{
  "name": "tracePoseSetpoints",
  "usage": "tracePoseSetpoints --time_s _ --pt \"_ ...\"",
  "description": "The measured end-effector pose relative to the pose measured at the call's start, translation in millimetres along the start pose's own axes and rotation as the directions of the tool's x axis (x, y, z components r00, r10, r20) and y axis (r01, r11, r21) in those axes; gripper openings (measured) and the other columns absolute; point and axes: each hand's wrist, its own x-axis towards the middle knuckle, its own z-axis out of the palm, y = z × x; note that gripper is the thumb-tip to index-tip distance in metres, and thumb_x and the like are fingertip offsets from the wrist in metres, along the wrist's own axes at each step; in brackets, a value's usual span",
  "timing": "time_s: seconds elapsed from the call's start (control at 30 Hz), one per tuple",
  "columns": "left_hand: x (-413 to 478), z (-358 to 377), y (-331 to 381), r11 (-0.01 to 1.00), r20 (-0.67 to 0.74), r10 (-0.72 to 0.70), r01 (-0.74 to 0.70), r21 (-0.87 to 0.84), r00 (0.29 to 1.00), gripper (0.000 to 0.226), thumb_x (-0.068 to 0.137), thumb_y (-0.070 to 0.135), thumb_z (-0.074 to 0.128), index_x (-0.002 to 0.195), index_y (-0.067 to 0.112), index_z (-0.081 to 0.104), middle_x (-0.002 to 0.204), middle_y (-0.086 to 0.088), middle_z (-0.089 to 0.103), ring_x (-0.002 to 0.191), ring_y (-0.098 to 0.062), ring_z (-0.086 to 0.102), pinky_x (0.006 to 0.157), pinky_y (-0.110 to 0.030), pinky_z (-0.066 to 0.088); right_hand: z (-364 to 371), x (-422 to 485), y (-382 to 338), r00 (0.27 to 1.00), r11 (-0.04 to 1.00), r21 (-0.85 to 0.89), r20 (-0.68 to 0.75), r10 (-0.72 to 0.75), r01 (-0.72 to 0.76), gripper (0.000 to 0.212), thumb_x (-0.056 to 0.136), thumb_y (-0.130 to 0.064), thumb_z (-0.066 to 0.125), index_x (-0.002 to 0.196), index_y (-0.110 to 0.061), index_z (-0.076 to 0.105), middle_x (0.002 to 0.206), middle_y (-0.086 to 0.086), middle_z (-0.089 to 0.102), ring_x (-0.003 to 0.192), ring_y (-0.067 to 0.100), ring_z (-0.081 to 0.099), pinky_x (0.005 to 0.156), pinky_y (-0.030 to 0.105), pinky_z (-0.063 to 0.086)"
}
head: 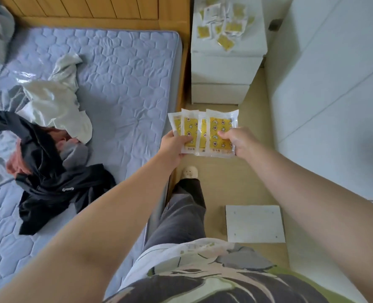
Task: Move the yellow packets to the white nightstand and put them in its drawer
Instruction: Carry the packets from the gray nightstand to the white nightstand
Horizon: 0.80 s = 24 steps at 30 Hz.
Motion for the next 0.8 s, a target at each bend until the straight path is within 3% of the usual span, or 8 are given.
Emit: tracePoseSetpoints --time_s 0.17,0.3,0.4,0.57,0.8 --pt "106 32 86 1.0 0.017 0.002 -0.002 0.018 1.0 0.026 0.086 -0.005 0.062 0.105 0.012 0.059 0.104 -0.007 0.068 0.088 -0.023 0.069 0.072 -0.034 0.058 18 103 -87 0.999 0.996 0.067 -0.013 0.051 -0.05 0.028 0.082 -0.009 0.071 0.109 -0.008 0.062 0.11 0.011 0.068 0.101 0.028 0.066 0.089 0.05 0.052" --pt "182 60 156 0.999 0.013 -0.038 0.037 0.04 0.999 0.027 0.085 -0.007 0.062 0.106 0.011 0.059 0.105 -0.008 0.068 0.088 -0.024 0.068 0.072 -0.035 0.058 29 169 -164 0.994 0.985 0.13 0.006 0.11 -0.109 0.023 0.087 -0.007 0.065 0.11 -0.008 0.06 0.114 0.008 0.066 0.106 0.027 0.063 0.084 0.044 0.053" --pt "231 88 200 0.996 0.037 -0.05 0.046 0.079 0.998 0.029 0.086 -0.006 0.062 0.109 0.011 0.059 0.104 -0.007 0.068 0.083 -0.02 0.068 0.063 -0.03 0.058 26 215 -213 0.994 0.981 0.16 -0.014 0.112 -0.108 0.024 0.089 -0.005 0.062 0.113 -0.008 0.059 0.116 0.01 0.064 0.107 0.026 0.062 0.082 0.042 0.052" --pt "301 142 240 0.989 0.056 -0.094 0.087 0.116 0.994 0.026 0.085 -0.005 0.063 0.103 0.012 0.062 0.107 -0.01 0.069 0.097 -0.029 0.068 0.087 -0.048 0.055 0 283 -266 0.987 0.978 0.172 -0.088 0.132 -0.115 0.023 0.085 -0.004 0.067 0.107 -0.005 0.063 0.11 0.01 0.067 0.1 0.026 0.065 0.086 0.044 0.053" --pt "406 223 281 0.982 -0.005 -0.143 0.142 0.122 0.99 0.022 0.084 -0.003 0.066 0.09 0.017 0.063 0.1 -0.007 0.07 0.096 -0.028 0.068 0.089 -0.052 0.053 -47 402 -339 0.983 0.975 0.16 -0.065 0.169 -0.157 0.022 0.085 -0.004 0.067 0.106 -0.005 0.063 0.097 0.007 0.069 0.09 0.023 0.067 0.084 0.043 0.055"
